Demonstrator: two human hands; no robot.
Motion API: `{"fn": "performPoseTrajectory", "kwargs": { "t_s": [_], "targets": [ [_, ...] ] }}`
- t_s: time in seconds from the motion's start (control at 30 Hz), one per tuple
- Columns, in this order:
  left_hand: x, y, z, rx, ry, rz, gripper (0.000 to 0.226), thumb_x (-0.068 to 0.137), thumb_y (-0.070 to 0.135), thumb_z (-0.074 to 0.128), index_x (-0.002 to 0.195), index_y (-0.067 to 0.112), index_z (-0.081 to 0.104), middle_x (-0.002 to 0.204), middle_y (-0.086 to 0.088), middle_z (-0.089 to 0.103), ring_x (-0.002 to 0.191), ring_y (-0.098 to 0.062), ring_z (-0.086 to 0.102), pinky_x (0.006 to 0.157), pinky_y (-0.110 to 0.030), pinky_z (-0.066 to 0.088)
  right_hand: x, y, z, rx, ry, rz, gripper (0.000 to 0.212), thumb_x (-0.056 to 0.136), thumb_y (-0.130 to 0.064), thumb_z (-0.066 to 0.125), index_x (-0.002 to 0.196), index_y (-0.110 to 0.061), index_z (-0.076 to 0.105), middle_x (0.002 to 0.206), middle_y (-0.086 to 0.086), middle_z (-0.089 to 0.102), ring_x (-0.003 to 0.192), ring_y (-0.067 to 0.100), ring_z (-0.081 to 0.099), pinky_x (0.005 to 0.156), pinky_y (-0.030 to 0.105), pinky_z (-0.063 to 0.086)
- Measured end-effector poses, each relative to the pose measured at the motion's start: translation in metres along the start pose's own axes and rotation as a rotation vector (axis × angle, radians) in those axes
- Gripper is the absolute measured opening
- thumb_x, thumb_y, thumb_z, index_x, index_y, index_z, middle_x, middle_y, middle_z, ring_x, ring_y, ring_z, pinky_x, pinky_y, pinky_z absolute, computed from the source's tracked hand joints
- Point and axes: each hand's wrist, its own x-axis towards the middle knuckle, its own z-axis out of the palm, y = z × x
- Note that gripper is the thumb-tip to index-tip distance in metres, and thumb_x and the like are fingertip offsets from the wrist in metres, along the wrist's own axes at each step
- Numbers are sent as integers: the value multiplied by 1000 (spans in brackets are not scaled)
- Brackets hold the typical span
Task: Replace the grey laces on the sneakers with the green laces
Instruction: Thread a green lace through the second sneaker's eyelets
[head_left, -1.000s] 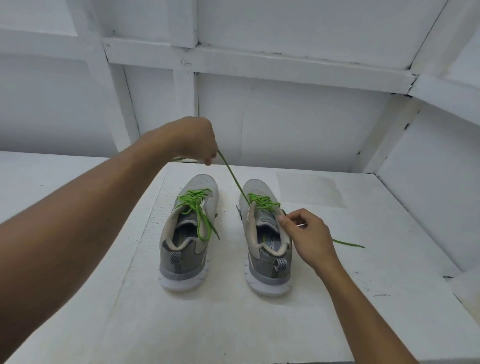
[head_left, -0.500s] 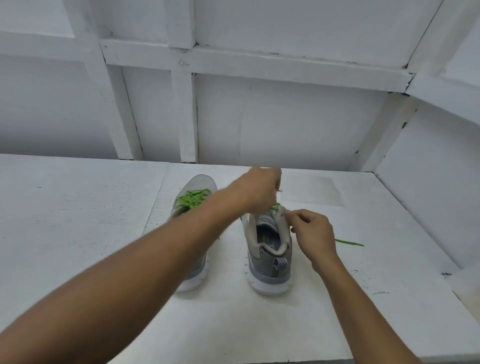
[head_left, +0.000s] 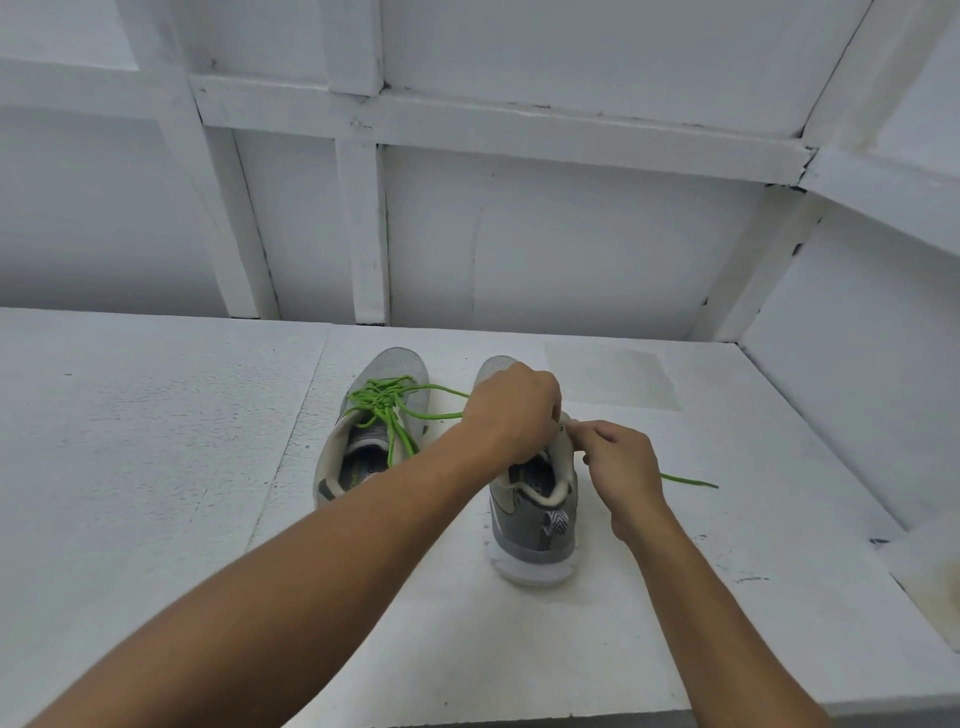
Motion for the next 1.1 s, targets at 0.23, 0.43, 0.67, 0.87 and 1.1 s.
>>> {"fn": "performPoseTrajectory", "kwargs": {
  "t_s": [0.23,0.43,0.67,0.87,1.1],
  "targets": [
    [-1,-4,3,-94,16,-3,22,88,20,57,100,23,75,98,-2,71,84,-20,64,70,-31,54,1,0,0,-5,-14,11,22,92,-31,63,78,-23,76,84,-8,73,87,13,64,80,34,51],
    [-2,0,6,-27,32,-11,23,88,23,57,108,24,69,99,-3,67,88,-23,62,63,-30,42,-5,-6,-4,19,-69,15,21,93,-35,63,80,-24,75,87,-10,73,81,9,62,66,24,46],
    [-10,7,8,92,102,15,22,92,13,52,113,10,45,94,-12,61,74,-30,51,60,-35,38,2,-8,-16,-39,-233,-13,14,98,-19,56,98,-17,71,92,-4,70,77,10,59,55,10,41],
    [-21,-2,11,179,181,80,33,81,8,53,114,16,53,107,-5,60,109,-30,44,79,-36,26,12,-3,-12,-143,-151,-77,15,98,-20,50,93,-12,61,88,0,63,75,13,56,65,25,42],
    [-44,-31,28,-140,361,-164,66,80,25,68,139,15,40,136,-10,39,128,-30,31,102,-40,30,39,-18,-61,1353,335,154,30,87,8,37,62,-9,42,61,2,44,50,14,47,52,21,50]
  ]
}}
